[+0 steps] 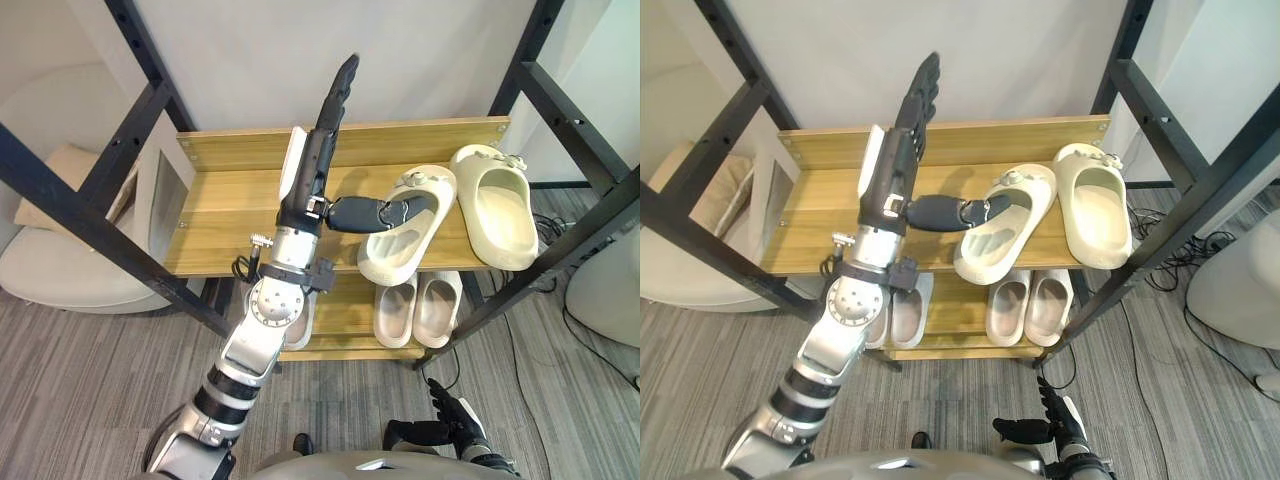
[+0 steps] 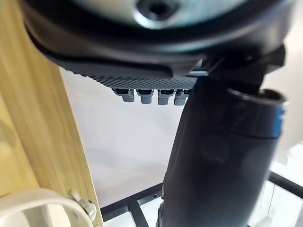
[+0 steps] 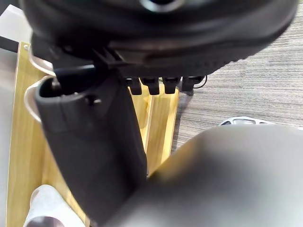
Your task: Organize the slippers on the shoe rack
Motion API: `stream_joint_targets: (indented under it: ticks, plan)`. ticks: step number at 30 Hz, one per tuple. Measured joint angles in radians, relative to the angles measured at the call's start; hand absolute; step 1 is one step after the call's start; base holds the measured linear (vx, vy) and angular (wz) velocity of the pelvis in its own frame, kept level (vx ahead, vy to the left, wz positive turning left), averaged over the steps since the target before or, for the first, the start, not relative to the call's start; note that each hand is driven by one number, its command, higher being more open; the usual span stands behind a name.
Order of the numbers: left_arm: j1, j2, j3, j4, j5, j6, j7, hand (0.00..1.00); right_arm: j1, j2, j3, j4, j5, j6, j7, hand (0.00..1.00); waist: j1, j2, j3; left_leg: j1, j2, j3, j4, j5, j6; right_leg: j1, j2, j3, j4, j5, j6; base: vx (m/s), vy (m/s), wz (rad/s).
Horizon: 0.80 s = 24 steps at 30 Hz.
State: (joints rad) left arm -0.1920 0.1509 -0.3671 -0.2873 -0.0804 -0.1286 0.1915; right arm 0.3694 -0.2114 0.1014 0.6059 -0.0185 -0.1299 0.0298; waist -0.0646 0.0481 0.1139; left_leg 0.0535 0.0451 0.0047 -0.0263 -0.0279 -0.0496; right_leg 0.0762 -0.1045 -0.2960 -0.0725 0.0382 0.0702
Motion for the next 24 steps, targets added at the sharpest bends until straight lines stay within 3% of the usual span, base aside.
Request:
stream_joint_targets:
  ticks: [7, 14, 24]
  plan:
    - [0.182, -0.002, -0.055, -0.047, -0.278, 0.0, -0.074, 1.0, 0.002, 0.002, 0.0, 0.013, -0.002, 0.001, -0.008, 1.0, 0.009, -0.004, -0.009, -0.003, -0.001, -0.018, -0.002, 0.0, 0.0, 0.012, 0.0, -0.02, -0.011, -0.001, 0.001, 0.02, 0.002, 0.09]
    - [0.267, -0.014, -0.111, -0.048, -0.396, 0.008, -0.112, 1.0, 0.003, 0.004, 0.0, 0.026, -0.002, 0.001, -0.013, 1.0, 0.017, -0.006, -0.026, -0.004, 0.0, -0.02, -0.001, 0.0, 0.0, 0.013, 0.0, -0.023, -0.011, -0.002, 0.003, 0.0, 0.0, 0.0]
    - [0.302, -0.01, -0.207, -0.02, -0.425, 0.025, -0.136, 1.0, 0.009, 0.003, 0.007, 0.049, -0.003, 0.003, -0.031, 1.0, 0.032, -0.011, -0.061, -0.001, -0.002, -0.03, -0.002, 0.002, -0.002, 0.019, 0.002, -0.036, -0.011, -0.003, 0.002, 0.0, 0.004, 0.02]
